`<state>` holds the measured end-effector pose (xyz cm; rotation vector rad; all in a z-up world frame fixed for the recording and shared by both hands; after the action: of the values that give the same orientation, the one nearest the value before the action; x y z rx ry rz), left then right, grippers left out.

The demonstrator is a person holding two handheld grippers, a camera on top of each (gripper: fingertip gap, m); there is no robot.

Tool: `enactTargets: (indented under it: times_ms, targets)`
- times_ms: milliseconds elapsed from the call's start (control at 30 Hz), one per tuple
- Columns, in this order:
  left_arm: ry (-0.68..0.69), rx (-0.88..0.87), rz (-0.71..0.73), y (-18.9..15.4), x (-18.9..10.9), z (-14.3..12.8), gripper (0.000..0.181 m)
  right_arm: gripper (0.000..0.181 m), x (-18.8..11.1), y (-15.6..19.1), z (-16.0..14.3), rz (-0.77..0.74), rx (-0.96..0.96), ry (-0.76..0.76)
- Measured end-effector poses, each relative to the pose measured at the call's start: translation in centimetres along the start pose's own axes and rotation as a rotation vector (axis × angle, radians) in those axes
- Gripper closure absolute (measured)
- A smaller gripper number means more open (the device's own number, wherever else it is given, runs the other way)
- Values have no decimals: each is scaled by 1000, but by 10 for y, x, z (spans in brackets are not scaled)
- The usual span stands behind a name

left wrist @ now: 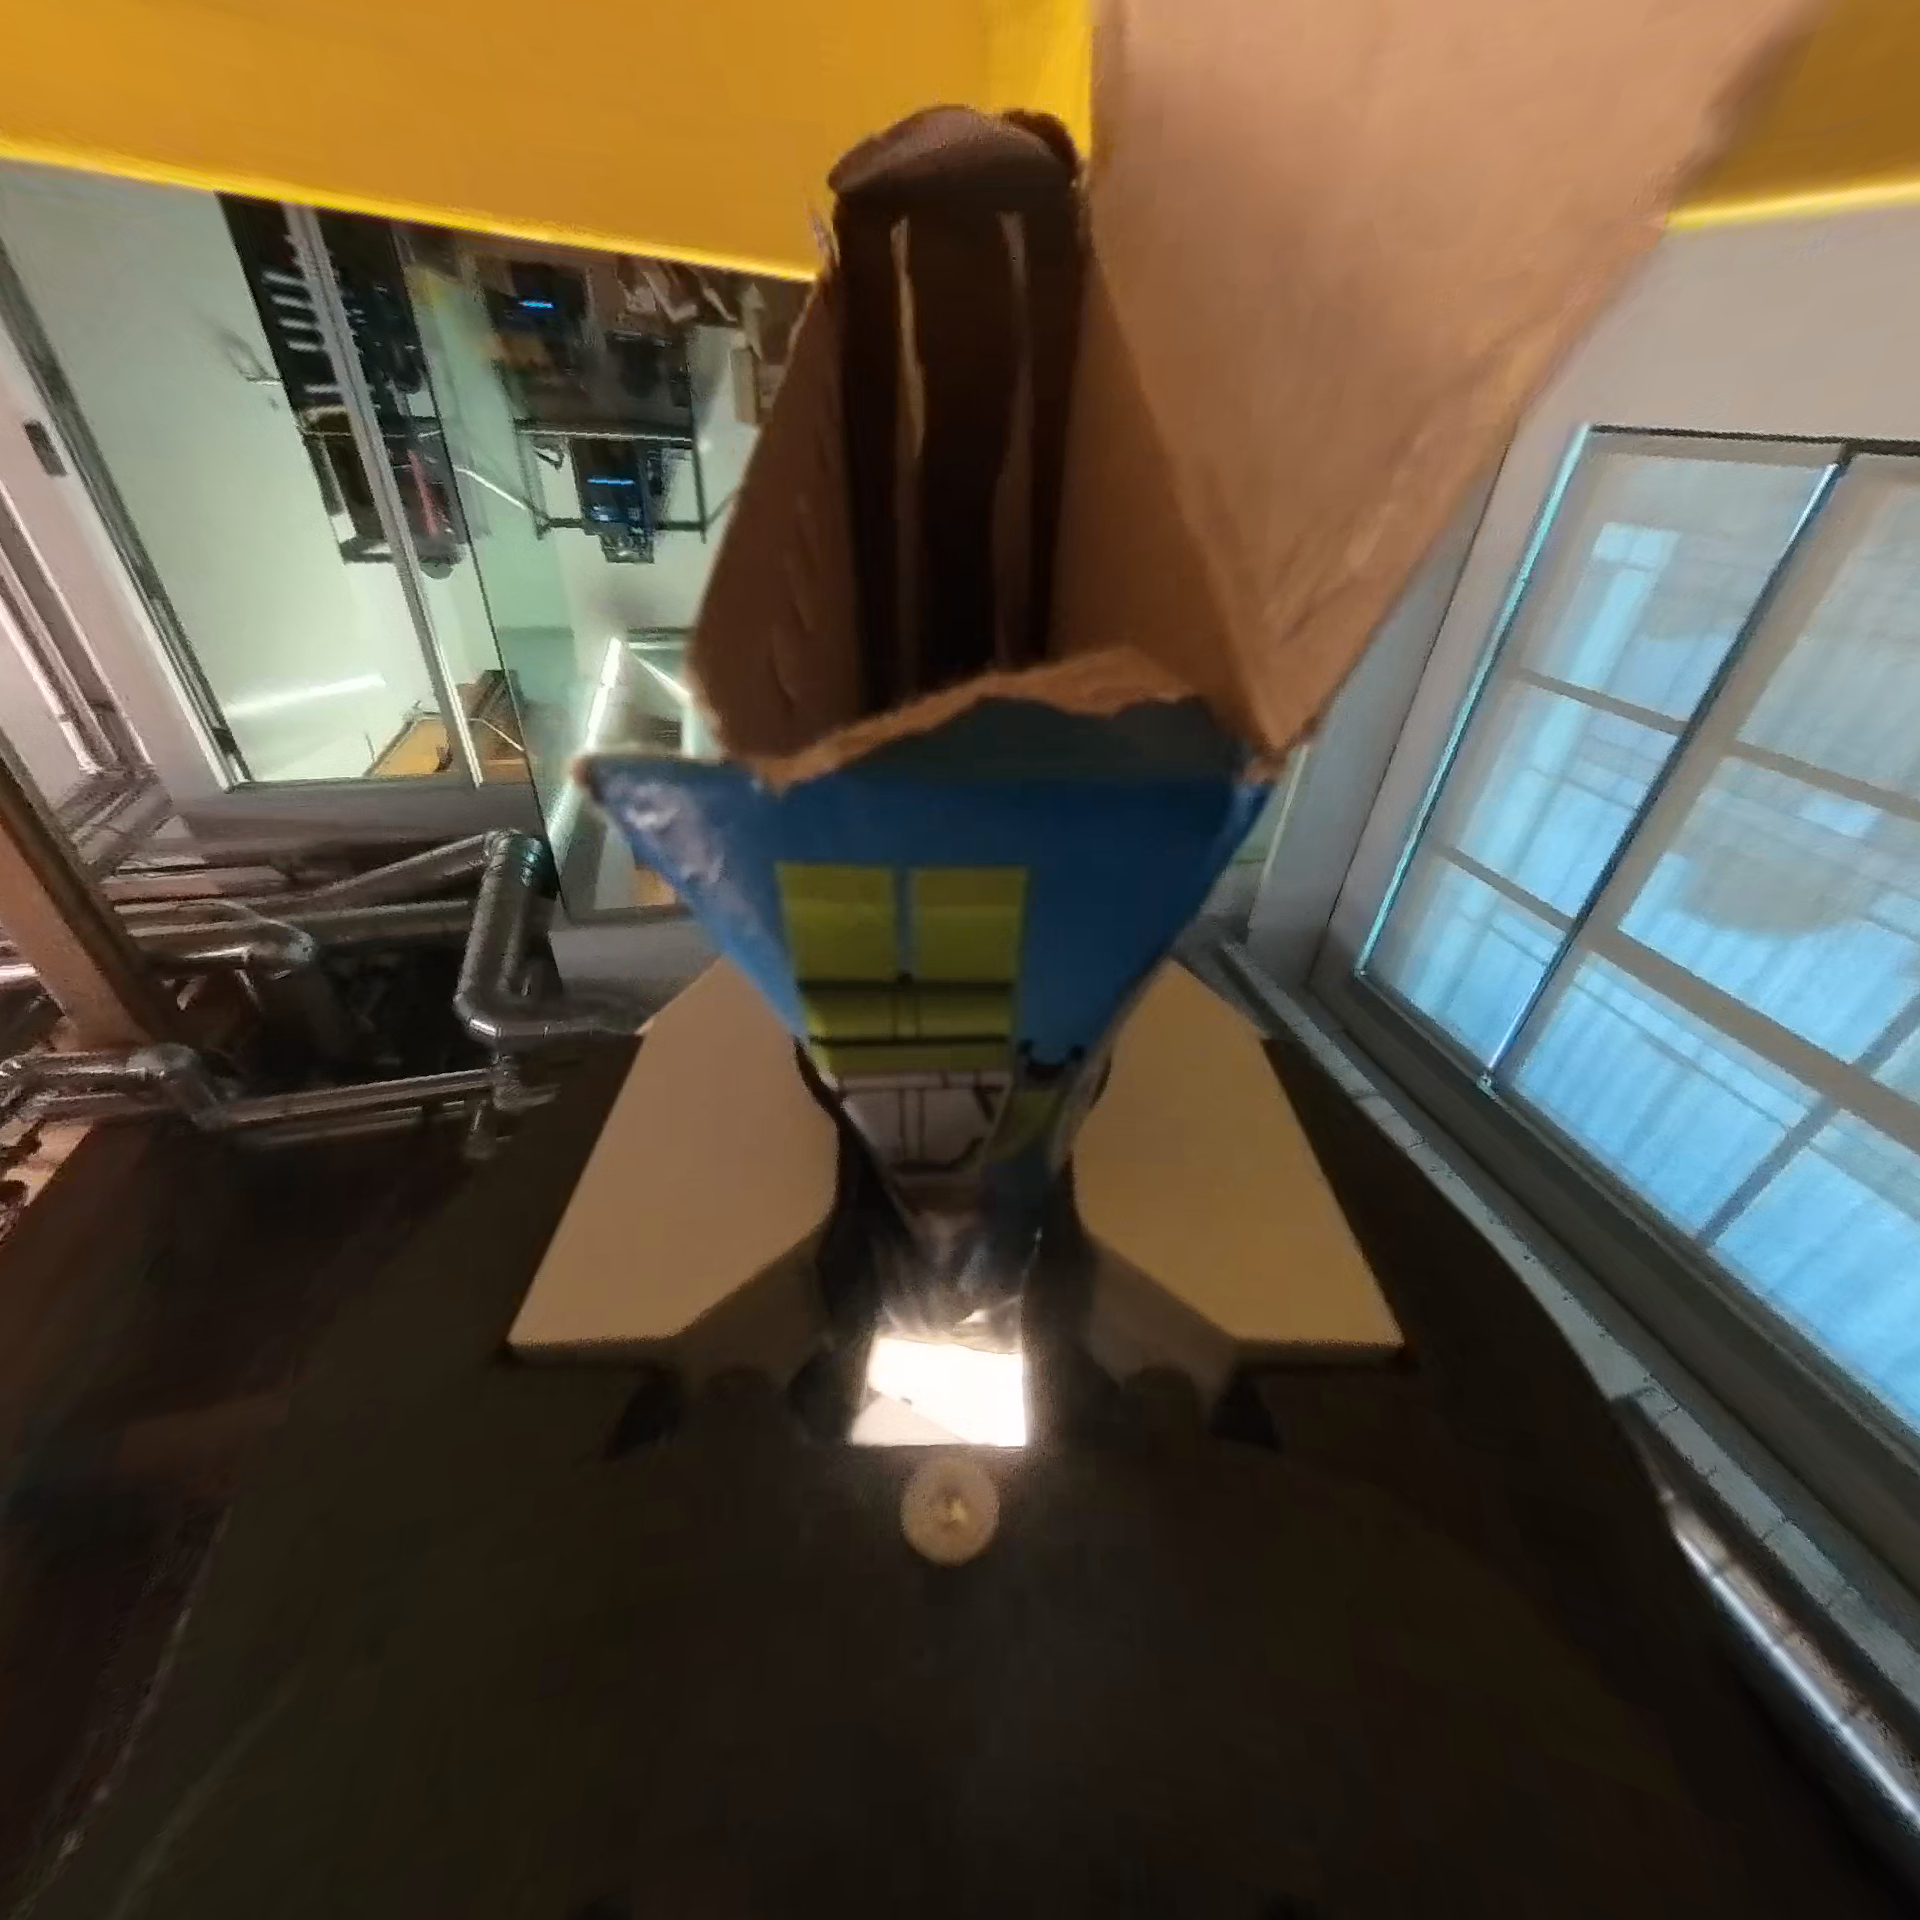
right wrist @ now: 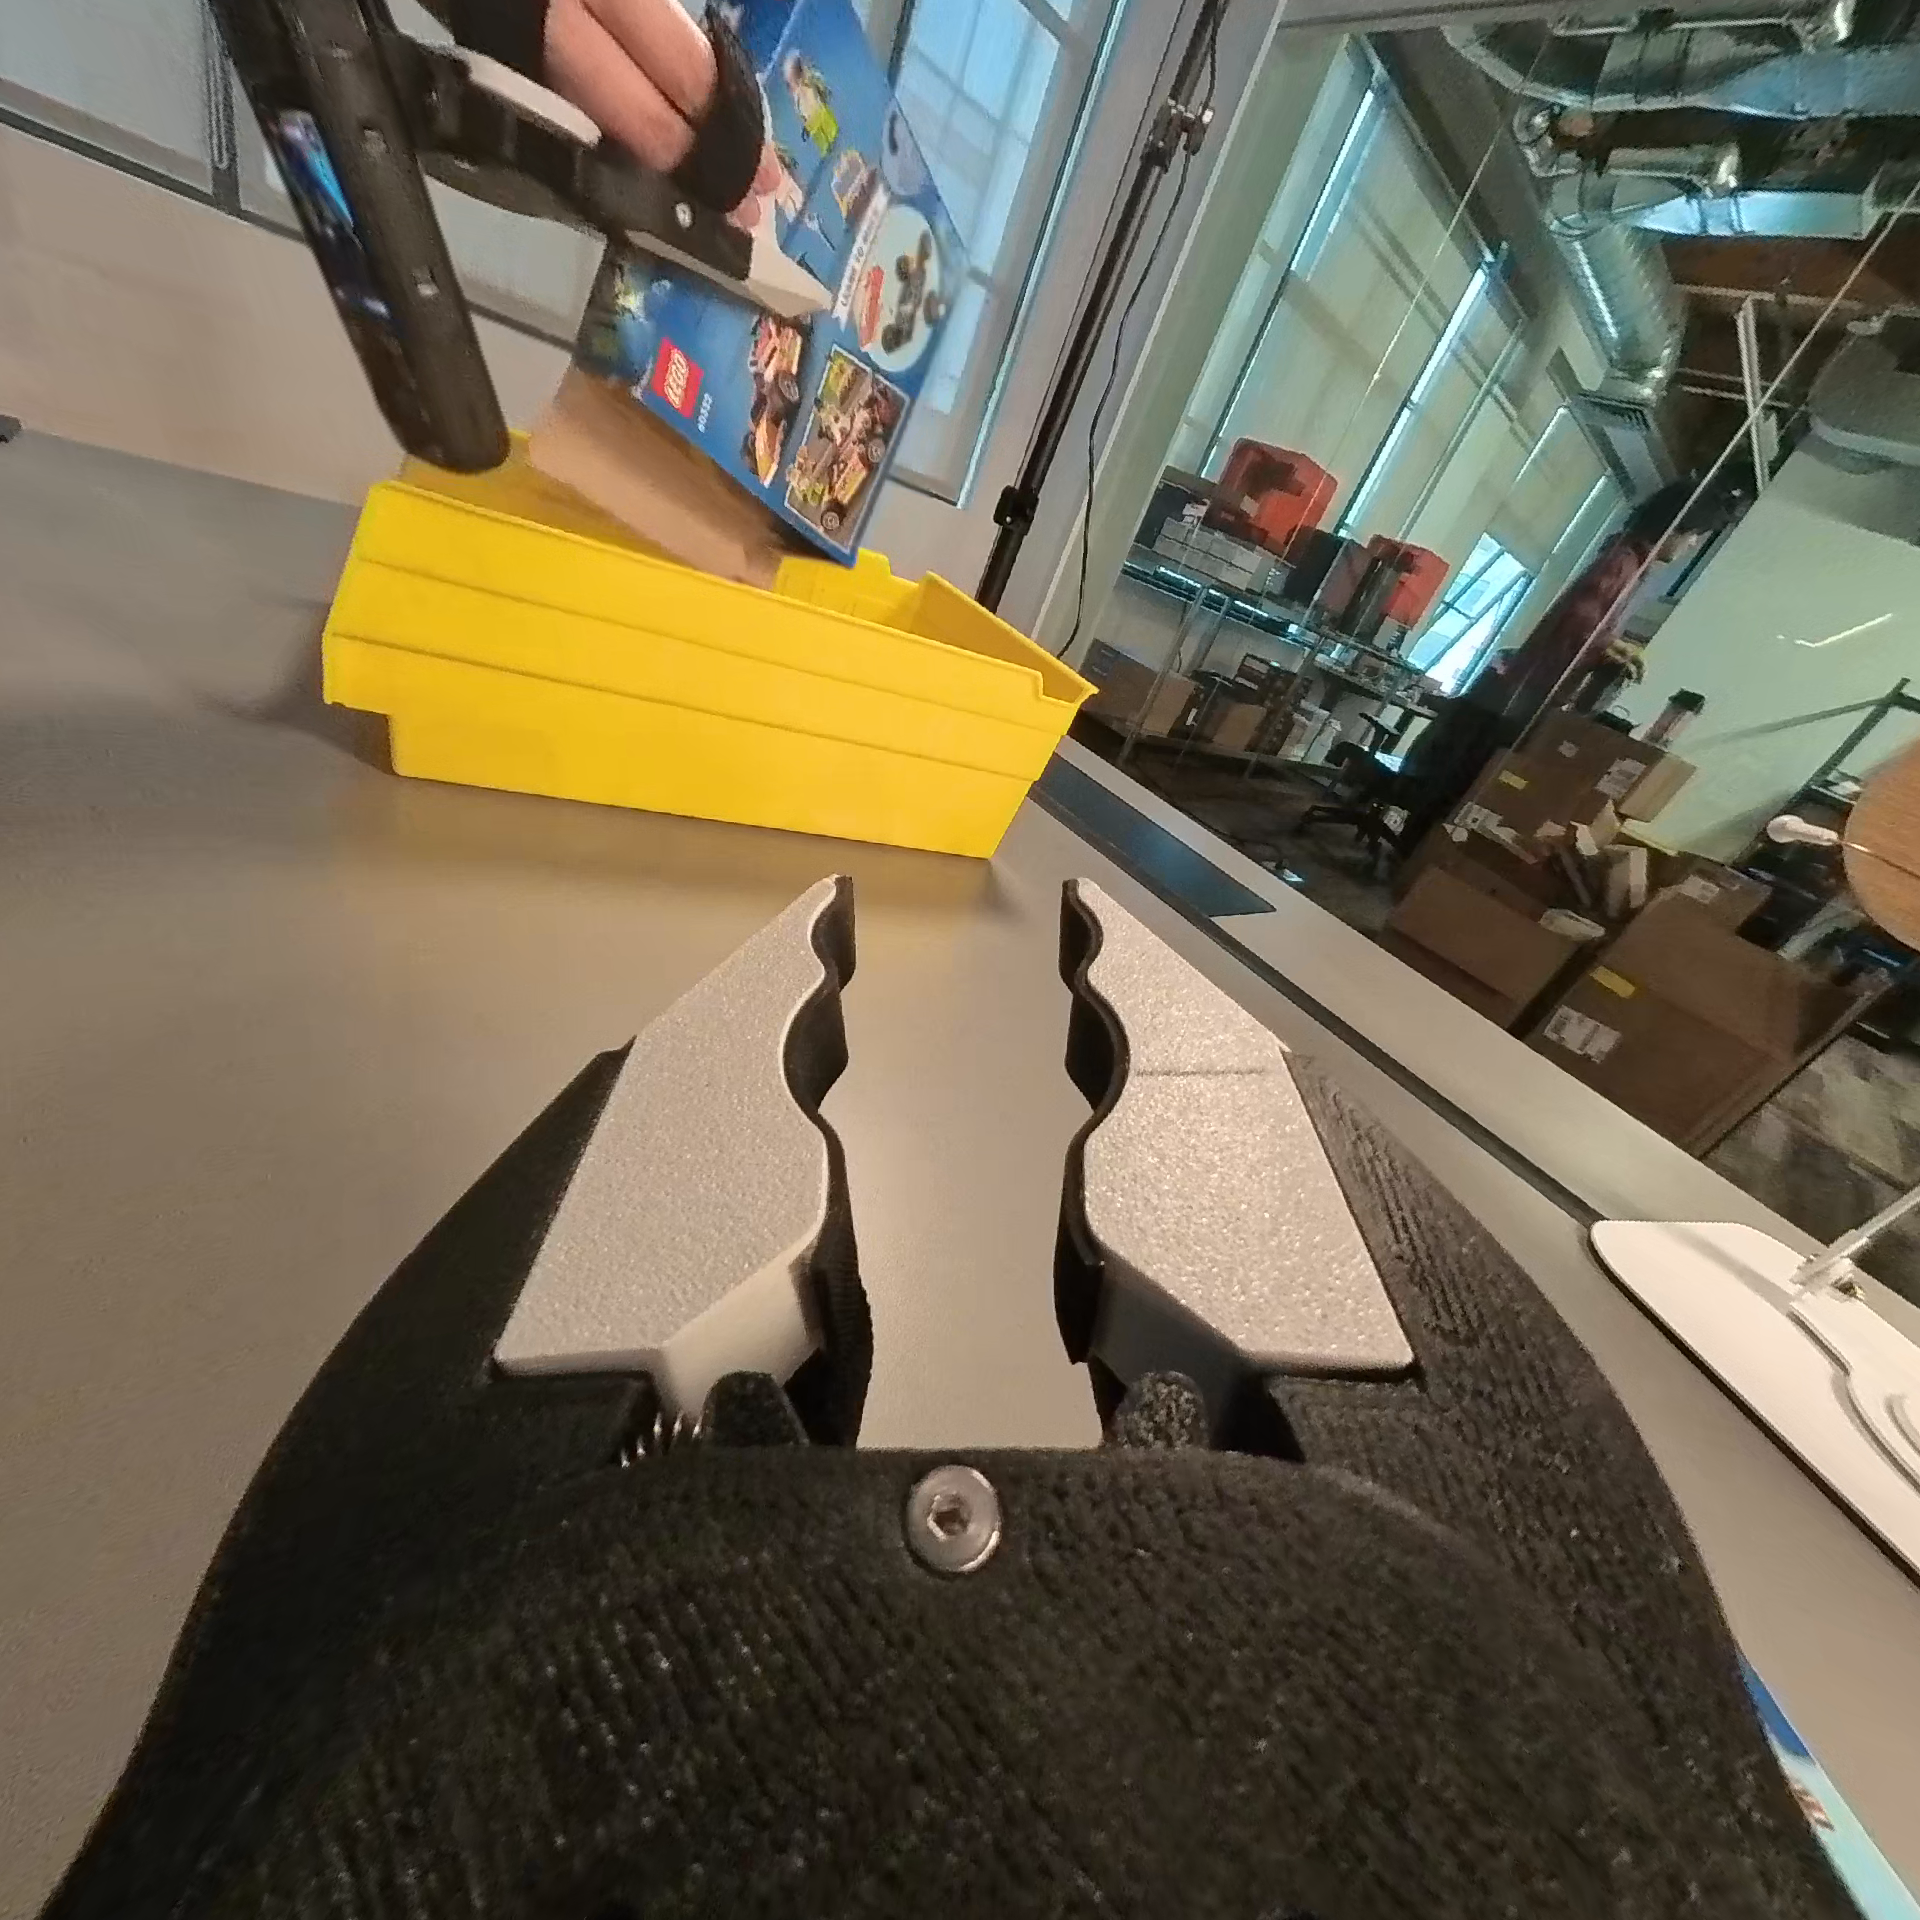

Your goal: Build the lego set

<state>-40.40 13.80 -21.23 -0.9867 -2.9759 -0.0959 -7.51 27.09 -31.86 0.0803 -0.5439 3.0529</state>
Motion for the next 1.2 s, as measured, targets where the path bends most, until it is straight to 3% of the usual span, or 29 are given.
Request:
enactTargets:
  times_ms: [267, 433, 567, 667, 733, 833, 900, 1067, 1200]
  targets:
    - [-68, 62, 35, 3, -5, 0, 153, 143, 1, 0, 0, 4, 9, 3]
    - [-26, 88, -8, -2, 6, -18, 153, 144, 0, -1, 0, 4, 18, 3]
    - [-229, 234, 62, 6, -12, 1, 152, 145, 1, -2, 0, 6, 29, 6]
    - [-66, -1, -12, 13, 3, -21, 151, 145, 1, -3, 0, 8, 42, 3]
    - [-151, 139, 75, 16, -3, -13, 152, 145, 0, -3, 0, 5, 45, -1]
    - [-81, 44, -20, 8, 6, -23, 152, 145, 0, -3, 0, 7, 47, 0]
    - [-166, 131, 58, 11, -2, -18, 153, 145, 1, -3, 0, 9, 50, 1]
    - [-238, 99, 47, 5, -11, -13, 154, 145, 1, -3, 0, 16, 54, 6]
    - [-110, -286, -159, -14, -2, -33, 150, 145, 1, -3, 0, 15, 51, 0]
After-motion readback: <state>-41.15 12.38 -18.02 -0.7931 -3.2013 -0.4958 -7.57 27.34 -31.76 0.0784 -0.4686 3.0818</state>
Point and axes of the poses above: each gripper's, where its closed fingertips meet, x out along the fingers, z out of its top, y = z × x across the jaws, the point moved 6 cm from there along -x, back along the fingers, and after that the axes turned 1 degree about -z, right-handed, at the moved point
